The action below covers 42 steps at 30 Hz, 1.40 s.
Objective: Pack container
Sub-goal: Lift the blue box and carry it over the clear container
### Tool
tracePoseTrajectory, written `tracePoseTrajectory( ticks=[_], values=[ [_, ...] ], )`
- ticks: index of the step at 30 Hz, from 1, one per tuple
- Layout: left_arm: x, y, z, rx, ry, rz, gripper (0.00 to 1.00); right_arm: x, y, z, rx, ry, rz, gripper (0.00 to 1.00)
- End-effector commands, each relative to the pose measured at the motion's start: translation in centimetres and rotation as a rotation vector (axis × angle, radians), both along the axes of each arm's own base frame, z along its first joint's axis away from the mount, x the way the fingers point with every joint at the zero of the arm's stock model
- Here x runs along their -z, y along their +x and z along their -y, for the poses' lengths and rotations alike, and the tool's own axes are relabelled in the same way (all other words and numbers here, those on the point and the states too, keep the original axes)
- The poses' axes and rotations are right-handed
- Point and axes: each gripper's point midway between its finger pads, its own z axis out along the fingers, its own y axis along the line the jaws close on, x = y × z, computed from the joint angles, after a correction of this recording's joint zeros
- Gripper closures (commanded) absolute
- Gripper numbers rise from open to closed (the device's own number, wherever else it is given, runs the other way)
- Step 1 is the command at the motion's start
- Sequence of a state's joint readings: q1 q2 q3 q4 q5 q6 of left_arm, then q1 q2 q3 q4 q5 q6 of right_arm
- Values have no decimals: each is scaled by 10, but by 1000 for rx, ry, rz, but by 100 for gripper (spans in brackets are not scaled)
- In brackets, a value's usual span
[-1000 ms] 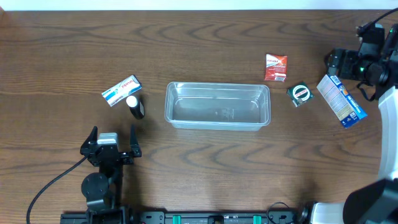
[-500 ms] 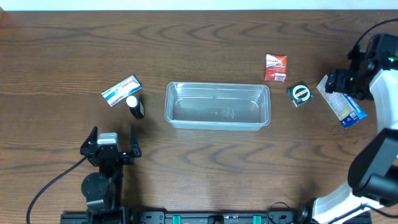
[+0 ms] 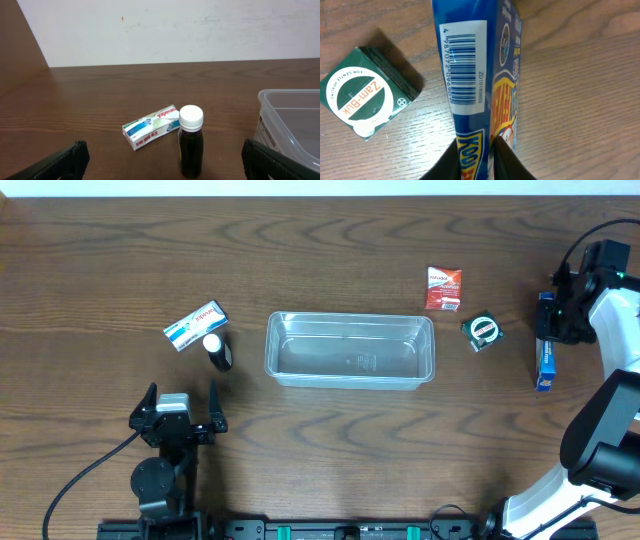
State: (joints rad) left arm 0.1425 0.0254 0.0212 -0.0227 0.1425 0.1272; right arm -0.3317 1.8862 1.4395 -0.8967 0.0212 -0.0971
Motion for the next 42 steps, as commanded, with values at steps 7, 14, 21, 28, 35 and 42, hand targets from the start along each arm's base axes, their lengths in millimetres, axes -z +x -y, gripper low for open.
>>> tracePoseTrajectory(
  ticks=[7,14,21,28,35,42],
  values=[
    [16,-1,0,1,-17,-49,2,-35,15,5,81,2,81,99],
    [16,-1,0,1,-17,-49,2,-135,35,-18,-15,41,305,99],
    [16,-1,0,1,-17,-49,2,-283,7,-181,-1140,164,872,99],
    [16,-1,0,1,-17,-49,2,-310,-41,-276,-1677,-54,1009,99],
    [16,-1,0,1,-17,-49,2,-253,-38,-320,-1773,-101,751,99],
    [16,-1,0,1,-17,-49,2,-186,-20,-345,-1646,-100,466,99]
  ],
)
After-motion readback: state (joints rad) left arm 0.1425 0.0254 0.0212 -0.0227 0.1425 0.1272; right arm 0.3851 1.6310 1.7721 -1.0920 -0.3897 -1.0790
